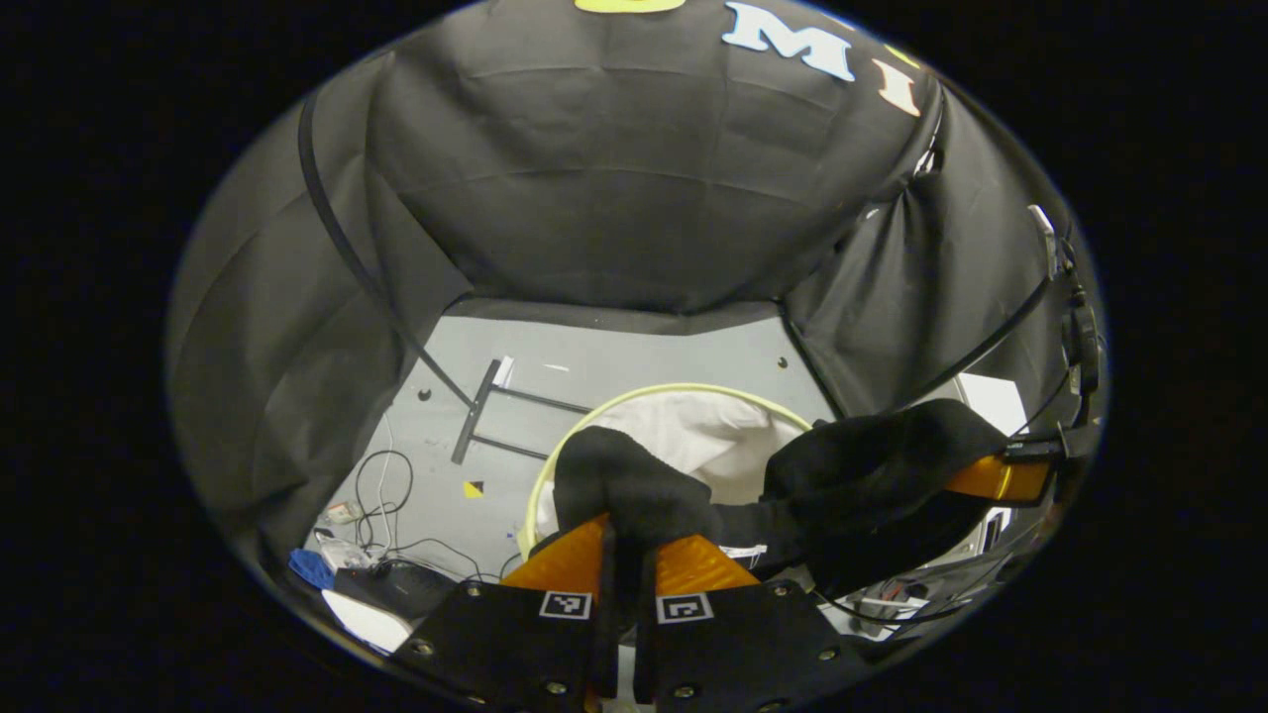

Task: Grasp the clothes on the hanger with both hands and then place them into the laundry hamper below.

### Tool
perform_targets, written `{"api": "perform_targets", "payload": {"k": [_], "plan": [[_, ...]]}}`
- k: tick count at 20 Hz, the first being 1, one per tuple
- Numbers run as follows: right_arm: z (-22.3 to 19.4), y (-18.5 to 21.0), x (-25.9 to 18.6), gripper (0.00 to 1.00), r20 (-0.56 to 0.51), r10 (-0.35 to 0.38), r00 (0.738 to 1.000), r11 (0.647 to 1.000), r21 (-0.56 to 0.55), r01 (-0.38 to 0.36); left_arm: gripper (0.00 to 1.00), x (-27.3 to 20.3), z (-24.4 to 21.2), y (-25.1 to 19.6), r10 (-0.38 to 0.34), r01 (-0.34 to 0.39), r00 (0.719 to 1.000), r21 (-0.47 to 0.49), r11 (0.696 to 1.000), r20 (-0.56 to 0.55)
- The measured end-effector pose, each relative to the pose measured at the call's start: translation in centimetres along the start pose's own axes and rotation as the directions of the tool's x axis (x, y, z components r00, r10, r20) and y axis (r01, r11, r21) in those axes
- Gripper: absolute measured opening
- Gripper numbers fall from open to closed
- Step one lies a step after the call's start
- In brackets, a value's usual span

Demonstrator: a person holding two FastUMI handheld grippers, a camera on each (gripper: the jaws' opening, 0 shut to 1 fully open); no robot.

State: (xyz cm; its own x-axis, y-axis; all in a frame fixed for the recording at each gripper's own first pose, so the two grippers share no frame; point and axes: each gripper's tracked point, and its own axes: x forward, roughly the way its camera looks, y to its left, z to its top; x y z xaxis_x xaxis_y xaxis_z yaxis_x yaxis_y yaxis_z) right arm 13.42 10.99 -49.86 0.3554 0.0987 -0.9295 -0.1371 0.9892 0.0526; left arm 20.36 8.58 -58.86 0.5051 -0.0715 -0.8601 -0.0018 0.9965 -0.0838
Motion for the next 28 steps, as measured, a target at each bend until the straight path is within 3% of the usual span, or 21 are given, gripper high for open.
{"api": "perform_targets", "payload": {"k": [2, 3, 4, 7, 8, 9, 12, 13, 14, 17, 18, 19, 21, 24, 25, 27, 28], "plan": [[-0.1, 0.3, -0.2, 0.14, -0.009, 0.009, 1.0, 1.0, 0.023, -0.009, 0.1, -0.1, -0.4, 0.3, -0.006, 0.006, 1.0, -0.012, 1.0, -0.016], [-0.4, 0.5, -0.2, 0.23, -0.015, 0.02, 1.0, 0.999, 0.029, -0.019, 0.16, 0.3, -1.1, 0.2, -0.018, 0.017, 0.999, -0.017, 1.0, -0.035], [-0.5, 0.9, -0.2, 0.42, -0.023, 0.036, 0.999, 0.999, 0.03, -0.036, 0.22, 0.7, -1.8, -0.2, -0.038, 0.036, 0.997, -0.024, 0.999, -0.07], [-1.3, 1.0, -1.0, 1.0, -0.034, 0.039, 0.999, 0.999, 0.002, -0.038, 0.77, 0.3, -3.6, 1.8, -0.012, 0.009, 0.992, -0.028, 1.0, -0.123], [-1.5, 0.8, -1.2, 0.98, -0.024, 0.027, 0.999, 1.0, -0.011, -0.027, 0.96, 0.4, -4.1, 2.3, 0.003, -0.007, 0.992, -0.029, 1.0, -0.126], [-1.7, 1.0, -1.5, 0.99, -0.014, 0.02, 1.0, 1.0, -0.022, -0.02, 0.97, -0.3, -4.7, 2.3, 0.01, -0.014, 0.991, -0.034, 0.999, -0.13], [-2.4, 1.4, -3.1, 0.98, 0.006, 0.023, 1.0, 0.999, -0.033, -0.023, 0.97, -2.6, -6.8, 3.0, 0.026, -0.033, 0.992, -0.055, 0.998, -0.126], [-2.6, 1.3, -3.8, 0.94, 0.014, 0.017, 1.0, 0.999, -0.036, -0.016, 0.97, -3.4, -7.6, 3.3, 0.032, -0.04, 0.992, -0.066, 0.997, -0.121], [-2.8, 0.9, -4.4, 0.99, 0.024, 0.009, 1.0, 0.999, -0.04, -0.008, 0.97, -4.2, -8.3, 3.4, 0.034, -0.045, 0.992, -0.087, 0.995, -0.119], [-3.2, 0.0, -6.5, 0.99, 0.055, -0.012, 0.998, 0.999, -0.038, 0.014, 0.96, -7.6, -10.7, 3.2, 0.015, -0.034, 0.994, -0.171, 0.985, -0.108], [-3.6, -0.3, -7.5, 0.94, 0.065, -0.018, 0.998, 0.999, -0.03, 0.02, 0.96, -8.6, -11.2, 3.3, 0.021, -0.04, 0.994, -0.184, 0.982, -0.103], [-3.7, -0.8, -8.6, 0.99, 0.075, -0.026, 0.997, 0.999, -0.022, 0.028, 0.96, -9.8, -11.6, 3.5, 0.026, -0.043, 0.995, -0.194, 0.98, -0.092], [-3.9, -1.7, -10.6, 0.99, 0.096, -0.044, 0.994, 0.999, -0.002, 0.044, 0.96, -12.2, -11.6, 3.3, 0.035, -0.046, 0.998, -0.205, 0.978, -0.061], [-3.9, -3.2, -13.4, 0.94, 0.142, -0.064, 0.988, 0.998, 0.016, 0.063, 0.96, -15.5, -9.6, 2.4, 0.041, -0.039, 0.999, -0.177, 0.983, 0.008], [-4.0, -3.7, -14.1, 0.98, 0.155, -0.07, 0.985, 0.997, 0.02, 0.068, 0.97, -16.6, -8.9, 2.1, 0.045, -0.04, 0.999, -0.154, 0.987, 0.028], [-3.8, -4.4, -15.6, 0.98, 0.174, -0.074, 0.982, 0.997, 0.033, 0.069, 0.96, -18.5, -7.0, 0.8, 0.048, -0.04, 0.996, -0.102, 0.994, 0.076], [-3.9, -4.8, -16.3, 0.94, 0.186, -0.073, 0.98, 0.997, 0.041, 0.067, 0.97, -19.5, -5.9, -0.1, 0.046, -0.038, 0.994, -0.079, 0.996, 0.104]]}}
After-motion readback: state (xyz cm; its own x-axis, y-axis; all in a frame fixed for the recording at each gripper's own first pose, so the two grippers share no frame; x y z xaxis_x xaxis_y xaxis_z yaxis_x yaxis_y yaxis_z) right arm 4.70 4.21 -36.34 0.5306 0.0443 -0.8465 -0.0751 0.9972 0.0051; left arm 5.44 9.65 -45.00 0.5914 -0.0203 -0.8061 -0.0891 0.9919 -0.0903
